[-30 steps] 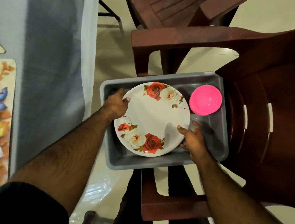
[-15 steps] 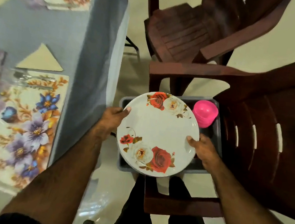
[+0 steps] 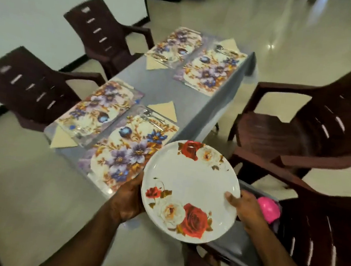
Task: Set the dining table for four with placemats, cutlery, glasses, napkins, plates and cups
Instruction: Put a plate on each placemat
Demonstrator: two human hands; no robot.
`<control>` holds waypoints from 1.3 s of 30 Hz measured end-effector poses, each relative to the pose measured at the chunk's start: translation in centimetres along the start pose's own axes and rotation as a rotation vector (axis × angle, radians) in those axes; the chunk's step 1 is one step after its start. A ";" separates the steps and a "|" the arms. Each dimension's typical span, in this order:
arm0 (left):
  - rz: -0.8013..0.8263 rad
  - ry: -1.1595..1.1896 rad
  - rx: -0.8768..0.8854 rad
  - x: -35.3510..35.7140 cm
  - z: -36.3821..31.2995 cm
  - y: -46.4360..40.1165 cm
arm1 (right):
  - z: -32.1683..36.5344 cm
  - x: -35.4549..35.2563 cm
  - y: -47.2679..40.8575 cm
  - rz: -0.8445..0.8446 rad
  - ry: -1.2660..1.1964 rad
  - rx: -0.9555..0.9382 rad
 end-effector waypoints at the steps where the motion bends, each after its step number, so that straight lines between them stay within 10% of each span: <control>1: -0.017 0.016 0.046 -0.8 -0.5 1.4 | 1.3 1.5 0.7 0.010 0.012 -0.015; 20: -0.234 0.406 0.493 -31.1 -5.4 29.8 | 10.2 38.6 15.3 0.461 0.188 -0.130; 39: -0.394 0.648 0.667 -35.7 -1.7 34.0 | 15.7 46.9 18.5 0.266 0.564 -0.134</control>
Point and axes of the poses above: each hand's wrist, its own y-axis away from the middle knuckle, its own x-axis out of the palm, z = x × y, the point moved 5 cm from there along -y, towards the middle knuckle, and after that the axes turned 2 degrees about y, right-handed, at the moved point
